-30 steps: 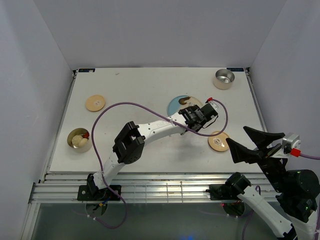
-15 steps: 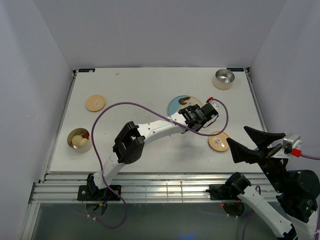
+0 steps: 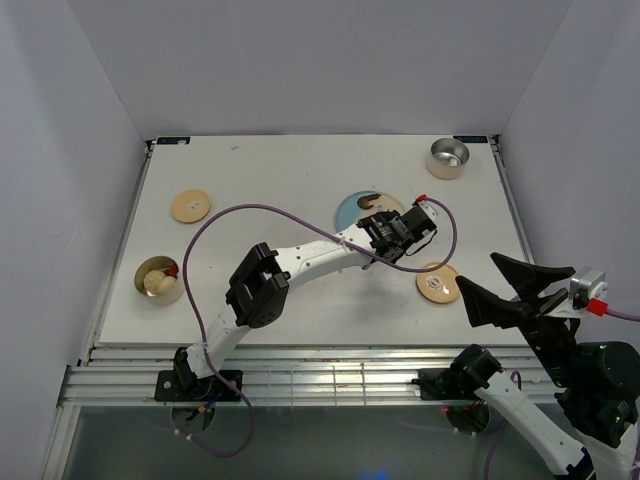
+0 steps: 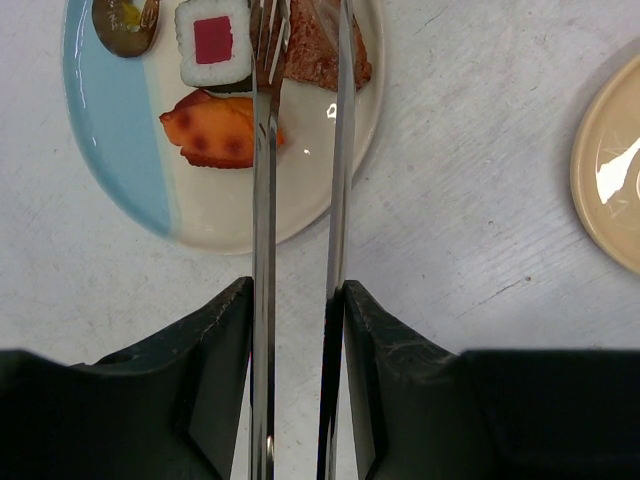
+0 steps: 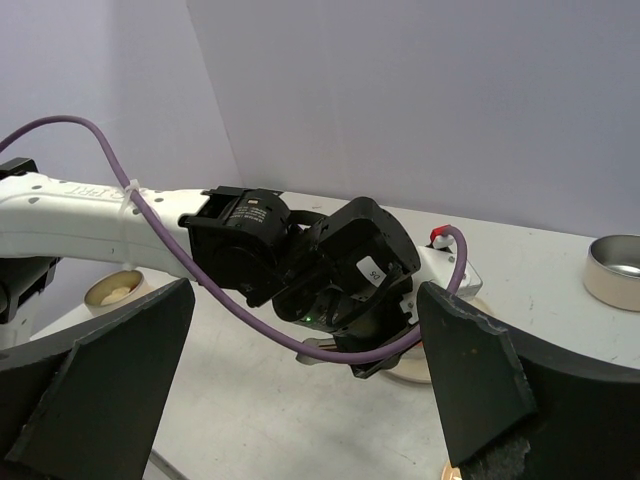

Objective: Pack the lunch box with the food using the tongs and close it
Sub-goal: Pick up the fake food from the plate.

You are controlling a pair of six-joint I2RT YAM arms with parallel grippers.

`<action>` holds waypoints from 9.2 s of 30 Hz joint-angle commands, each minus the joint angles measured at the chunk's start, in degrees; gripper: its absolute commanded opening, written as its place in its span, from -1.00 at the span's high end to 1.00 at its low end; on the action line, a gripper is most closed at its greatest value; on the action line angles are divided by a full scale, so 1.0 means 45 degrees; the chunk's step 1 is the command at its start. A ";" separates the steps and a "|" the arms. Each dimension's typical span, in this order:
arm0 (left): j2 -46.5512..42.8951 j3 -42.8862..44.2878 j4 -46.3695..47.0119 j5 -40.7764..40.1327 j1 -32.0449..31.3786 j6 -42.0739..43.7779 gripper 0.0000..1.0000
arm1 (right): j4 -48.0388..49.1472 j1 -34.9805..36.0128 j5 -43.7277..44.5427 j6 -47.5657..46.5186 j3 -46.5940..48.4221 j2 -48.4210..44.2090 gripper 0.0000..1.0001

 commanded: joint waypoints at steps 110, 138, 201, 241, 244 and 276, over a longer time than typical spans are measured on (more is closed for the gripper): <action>-0.3322 -0.1769 -0.2390 -0.1673 0.0016 -0.6571 -0.08 | -0.0769 0.0057 -0.0242 0.0305 0.1528 -0.0920 -0.96; -0.1797 -0.0792 -0.2488 -0.1105 -0.0140 -0.6729 -0.14 | -0.1023 0.0057 -0.0145 0.0247 0.1763 -0.1154 -0.96; -0.2345 -0.0754 -0.3465 -0.1496 -0.0198 -0.7530 -0.17 | -0.1394 0.0038 -0.0066 0.0364 0.2446 -0.1252 -0.97; -0.0528 0.0341 -0.3679 -0.1496 0.0231 -0.7393 -0.15 | -0.2214 0.0038 0.0422 0.0130 0.3091 -0.1759 -0.97; -0.0489 0.0458 -0.3699 -0.1476 0.0271 -0.7412 -0.15 | -0.2234 0.0038 0.0461 0.0130 0.3111 -0.1798 -0.97; 0.0136 0.1591 -0.4130 -0.1028 0.0329 -0.7003 -0.11 | -0.2390 0.0038 0.0675 0.0052 0.3540 -0.1818 -0.97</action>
